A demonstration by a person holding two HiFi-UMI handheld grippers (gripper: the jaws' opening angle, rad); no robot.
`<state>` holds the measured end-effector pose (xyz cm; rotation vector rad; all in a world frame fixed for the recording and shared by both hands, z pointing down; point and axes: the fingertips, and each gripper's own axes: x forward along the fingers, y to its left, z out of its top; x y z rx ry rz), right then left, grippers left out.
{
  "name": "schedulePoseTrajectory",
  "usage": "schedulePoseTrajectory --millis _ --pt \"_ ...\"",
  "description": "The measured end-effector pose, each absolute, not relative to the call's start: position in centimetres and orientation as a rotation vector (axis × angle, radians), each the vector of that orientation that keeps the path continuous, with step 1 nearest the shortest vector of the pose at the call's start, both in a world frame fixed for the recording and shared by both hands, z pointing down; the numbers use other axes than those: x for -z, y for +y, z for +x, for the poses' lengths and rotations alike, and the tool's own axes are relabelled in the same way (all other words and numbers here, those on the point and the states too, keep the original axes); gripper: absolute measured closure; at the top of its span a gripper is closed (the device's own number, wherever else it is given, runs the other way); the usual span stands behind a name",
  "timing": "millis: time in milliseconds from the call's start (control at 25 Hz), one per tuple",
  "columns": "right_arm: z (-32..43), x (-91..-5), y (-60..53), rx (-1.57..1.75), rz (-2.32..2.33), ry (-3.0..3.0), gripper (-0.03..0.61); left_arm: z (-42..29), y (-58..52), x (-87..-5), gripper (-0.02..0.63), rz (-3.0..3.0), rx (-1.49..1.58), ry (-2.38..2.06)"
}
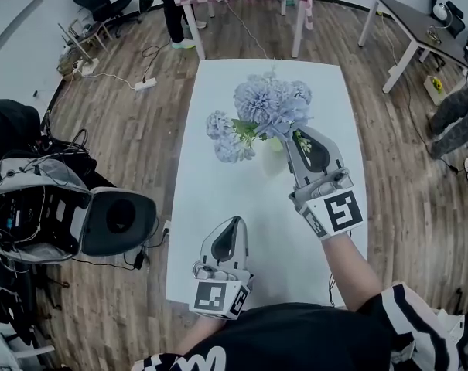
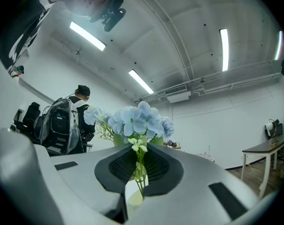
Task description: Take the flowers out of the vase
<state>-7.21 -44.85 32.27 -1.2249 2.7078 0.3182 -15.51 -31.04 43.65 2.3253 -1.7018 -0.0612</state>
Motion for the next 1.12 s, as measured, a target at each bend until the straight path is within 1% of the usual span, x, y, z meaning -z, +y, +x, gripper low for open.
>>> schedulePoseTrajectory --millis 360,520,760,1120 --pt "-7.3 -31.6 -47.9 -0.309 -1.209 2.680 0.551 -15.6 -33.8 -44.3 0.609 2.320 0.063 -1.714" --pt "-7.9 -30.5 -47.0 -0.315 -1.209 2.678 0.551 -16.2 -32.8 -43.4 0.609 2.318 0.072 -1.714" --pt "-7.1 -29.6 -48.0 -0.295 -1.186 2.657 0.552 -15.3 -33.8 -43.4 0.609 2.317 0.081 -1.722" --pt "-8.3 -26.4 -44.9 -0.316 -1.172 2.638 0.552 -16.3 -30.8 -41.6 0.609 2.332 0.096 -1.713"
